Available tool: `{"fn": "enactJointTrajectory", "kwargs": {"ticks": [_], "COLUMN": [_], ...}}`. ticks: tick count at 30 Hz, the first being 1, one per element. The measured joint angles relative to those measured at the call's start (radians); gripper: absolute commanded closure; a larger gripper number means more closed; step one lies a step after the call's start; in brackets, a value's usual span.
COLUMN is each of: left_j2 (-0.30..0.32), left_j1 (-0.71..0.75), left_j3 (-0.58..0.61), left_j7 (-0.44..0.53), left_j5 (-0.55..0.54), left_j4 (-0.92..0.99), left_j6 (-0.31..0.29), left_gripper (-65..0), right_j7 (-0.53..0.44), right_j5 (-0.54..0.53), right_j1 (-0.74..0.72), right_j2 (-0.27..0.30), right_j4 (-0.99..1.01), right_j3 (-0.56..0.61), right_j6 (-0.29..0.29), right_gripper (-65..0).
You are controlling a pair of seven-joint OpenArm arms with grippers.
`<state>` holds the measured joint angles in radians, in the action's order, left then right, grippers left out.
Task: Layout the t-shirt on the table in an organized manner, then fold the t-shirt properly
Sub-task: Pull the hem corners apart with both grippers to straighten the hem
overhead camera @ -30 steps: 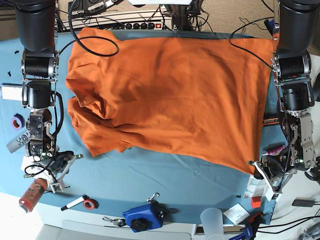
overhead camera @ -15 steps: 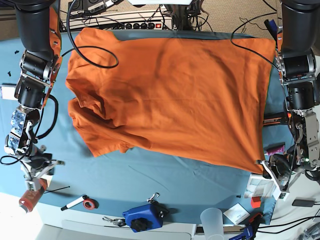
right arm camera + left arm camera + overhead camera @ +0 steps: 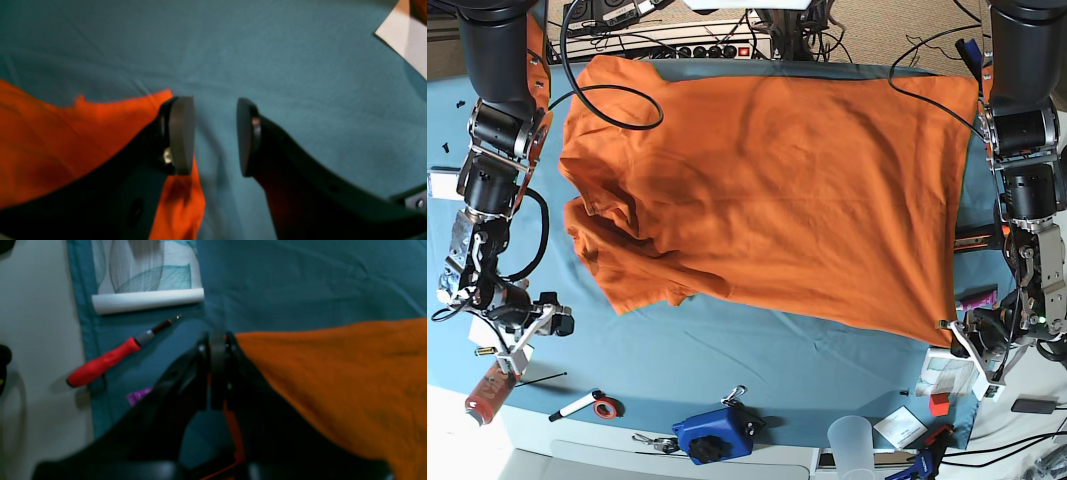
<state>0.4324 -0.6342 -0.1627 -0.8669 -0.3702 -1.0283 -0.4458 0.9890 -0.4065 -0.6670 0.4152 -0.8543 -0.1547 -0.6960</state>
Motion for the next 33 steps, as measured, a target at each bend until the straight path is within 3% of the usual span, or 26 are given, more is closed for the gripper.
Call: {"fn": "enactJointTrajectory", "kwargs": {"ticks": [8, 20, 23, 27, 33], "left_j2": [0.000, 0.000, 0.000, 0.000, 0.000], "left_j1": [0.000, 0.005, 0.005, 0.005, 0.005], "left_j3": [0.000, 0.000, 0.000, 0.000, 0.000], "left_j7": [-0.014, -0.014, -0.014, -0.014, -0.014], "left_j5": [-0.008, -0.046, -0.046, -0.046, -0.046], "left_j4": [0.000, 0.000, 0.000, 0.000, 0.000], "left_j6": [0.000, 0.000, 0.000, 0.000, 0.000], "left_gripper": [0.0, 0.0, 0.0, 0.0, 0.0], "right_j7": [-0.172, -0.220, -0.221, -0.125, -0.019], "right_j5": [0.173, 0.196, 0.193, 0.128, 0.103], "right_j1": [0.066, 0.132, 0.141, 0.131, 0.130], "right_j2": [-0.007, -0.065, -0.083, -0.092, -0.103], "right_j4": [0.002, -0.011, -0.014, -0.019, -0.064], "right_j3": [0.234, 0.263, 0.261, 0.261, 0.261], "right_j6": [0.150, 0.173, 0.173, 0.172, 0.183], "right_gripper": [-21.5, -21.4, -19.5, -0.8, 0.0]}}
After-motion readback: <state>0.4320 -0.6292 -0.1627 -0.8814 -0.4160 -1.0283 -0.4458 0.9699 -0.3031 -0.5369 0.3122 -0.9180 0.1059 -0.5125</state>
